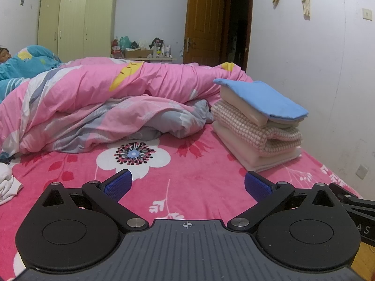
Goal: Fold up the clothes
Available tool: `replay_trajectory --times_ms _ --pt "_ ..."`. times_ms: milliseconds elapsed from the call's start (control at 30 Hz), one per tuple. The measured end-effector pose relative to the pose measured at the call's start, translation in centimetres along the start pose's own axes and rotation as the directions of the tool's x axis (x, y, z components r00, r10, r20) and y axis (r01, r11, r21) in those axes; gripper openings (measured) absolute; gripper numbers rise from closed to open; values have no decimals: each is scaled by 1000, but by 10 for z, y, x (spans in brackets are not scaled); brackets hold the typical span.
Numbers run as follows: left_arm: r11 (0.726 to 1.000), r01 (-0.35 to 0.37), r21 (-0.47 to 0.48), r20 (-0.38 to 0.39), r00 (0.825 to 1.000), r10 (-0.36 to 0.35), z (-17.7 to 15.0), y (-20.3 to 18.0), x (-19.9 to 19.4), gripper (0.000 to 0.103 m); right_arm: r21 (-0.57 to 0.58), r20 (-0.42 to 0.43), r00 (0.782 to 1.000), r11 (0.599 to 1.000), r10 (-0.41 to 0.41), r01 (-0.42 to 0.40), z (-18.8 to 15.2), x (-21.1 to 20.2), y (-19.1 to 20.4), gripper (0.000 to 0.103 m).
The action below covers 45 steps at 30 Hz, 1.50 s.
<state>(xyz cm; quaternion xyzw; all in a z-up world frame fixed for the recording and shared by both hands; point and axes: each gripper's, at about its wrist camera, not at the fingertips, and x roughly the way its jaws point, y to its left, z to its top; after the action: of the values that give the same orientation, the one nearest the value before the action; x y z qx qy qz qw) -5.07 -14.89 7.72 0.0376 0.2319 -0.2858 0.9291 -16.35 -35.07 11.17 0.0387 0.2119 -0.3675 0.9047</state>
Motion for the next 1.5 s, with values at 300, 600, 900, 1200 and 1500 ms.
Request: replay_trajectory --times_ms 300,600,900,1200,1500 --pt "1000 -2 0 -2 1000 2 0 -1 0 103 1 -1 1000 1000 -1 1 -2 -1 0 103" --pt "1000 -3 0 -2 1000 3 -1 -1 1 103 2 0 1000 1000 -1 1 -3 -1 0 103" --pt "1000 -3 1 -1 1000 3 0 -1 1 103 3 1 1000 1000 0 0 -2 -1 0 103" --pt "1000 -2 4 1 1000 2 1 -2 0 103 6 3 1000 1000 1 -1 -1 -1 -1 103" --pt "1000 -2 4 -1 1000 2 1 -2 -1 103 5 3 1000 1000 3 -3 -1 0 -1 103"
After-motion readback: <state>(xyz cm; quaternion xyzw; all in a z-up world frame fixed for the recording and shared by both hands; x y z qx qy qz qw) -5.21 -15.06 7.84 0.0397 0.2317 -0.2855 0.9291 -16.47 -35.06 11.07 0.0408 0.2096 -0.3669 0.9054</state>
